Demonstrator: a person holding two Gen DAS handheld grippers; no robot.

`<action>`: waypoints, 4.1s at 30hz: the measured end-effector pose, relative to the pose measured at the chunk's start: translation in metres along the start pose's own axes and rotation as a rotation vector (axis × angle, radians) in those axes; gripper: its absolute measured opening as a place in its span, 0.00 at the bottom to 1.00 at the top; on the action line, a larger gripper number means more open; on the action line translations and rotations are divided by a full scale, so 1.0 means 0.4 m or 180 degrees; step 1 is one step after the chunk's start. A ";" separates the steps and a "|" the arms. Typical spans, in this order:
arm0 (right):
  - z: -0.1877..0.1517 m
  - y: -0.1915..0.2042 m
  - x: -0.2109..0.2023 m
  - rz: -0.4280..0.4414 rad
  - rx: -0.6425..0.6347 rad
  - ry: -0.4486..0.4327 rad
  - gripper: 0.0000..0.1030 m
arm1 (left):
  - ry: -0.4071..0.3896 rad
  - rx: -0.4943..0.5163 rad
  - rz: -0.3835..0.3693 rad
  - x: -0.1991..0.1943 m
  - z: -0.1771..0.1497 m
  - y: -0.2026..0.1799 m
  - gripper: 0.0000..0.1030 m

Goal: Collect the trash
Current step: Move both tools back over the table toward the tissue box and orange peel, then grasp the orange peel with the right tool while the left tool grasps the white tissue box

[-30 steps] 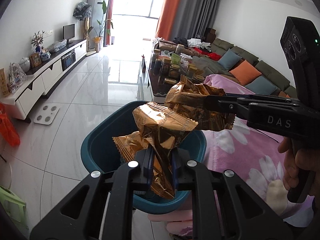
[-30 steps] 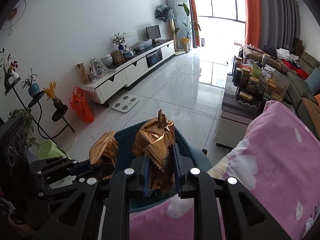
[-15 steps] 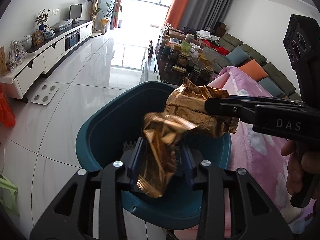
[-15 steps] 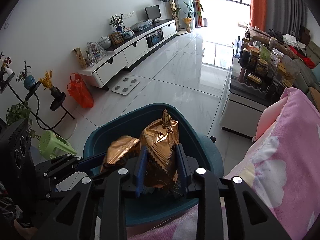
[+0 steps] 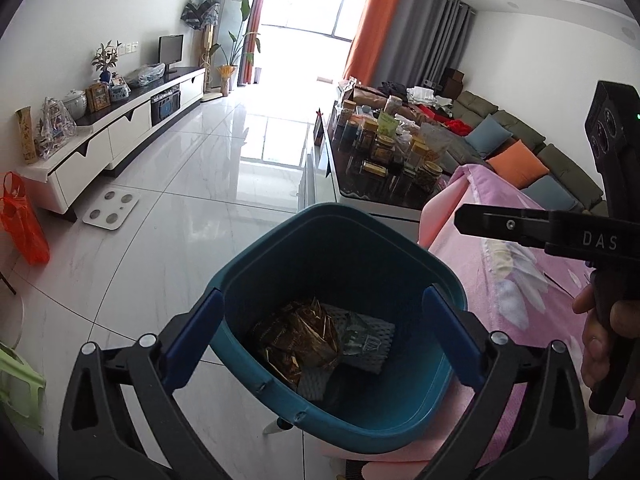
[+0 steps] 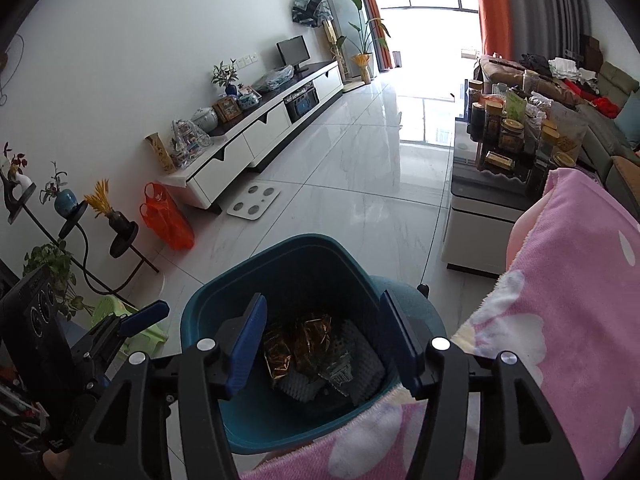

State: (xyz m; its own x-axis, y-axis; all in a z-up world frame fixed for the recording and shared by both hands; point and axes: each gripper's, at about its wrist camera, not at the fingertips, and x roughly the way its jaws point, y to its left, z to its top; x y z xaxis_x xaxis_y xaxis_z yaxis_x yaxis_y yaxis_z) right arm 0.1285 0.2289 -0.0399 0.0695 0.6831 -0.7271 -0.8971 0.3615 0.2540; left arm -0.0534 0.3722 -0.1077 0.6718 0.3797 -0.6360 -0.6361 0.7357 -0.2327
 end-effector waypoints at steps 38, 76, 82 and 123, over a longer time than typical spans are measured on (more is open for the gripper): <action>-0.552 -0.185 -0.660 -0.1447 0.0722 -0.1686 0.93 | -0.0639 0.1240 -0.1297 -0.319 -0.052 -0.654 0.95; -0.708 -0.495 -0.724 -0.2163 0.1635 -0.1168 0.93 | -0.0171 0.2395 -0.2206 -0.152 -0.187 -1.057 0.94; -0.713 -0.513 -0.709 -0.2136 0.1657 -0.1059 0.93 | -0.0072 0.2677 -0.2255 -0.095 -0.189 -1.152 0.95; -0.685 -0.538 -0.643 -0.1756 0.1496 -0.0660 0.27 | 0.0231 0.3619 -0.2208 0.088 -0.263 -1.371 0.74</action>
State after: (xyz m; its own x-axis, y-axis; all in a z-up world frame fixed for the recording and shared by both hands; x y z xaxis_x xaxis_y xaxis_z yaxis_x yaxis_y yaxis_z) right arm 0.1841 -0.1986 -0.0823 0.5772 0.4129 -0.7045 -0.4308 0.8869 0.1669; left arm 0.2792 -0.0770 -0.0800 0.6814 -0.2656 -0.6820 0.5190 0.8323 0.1944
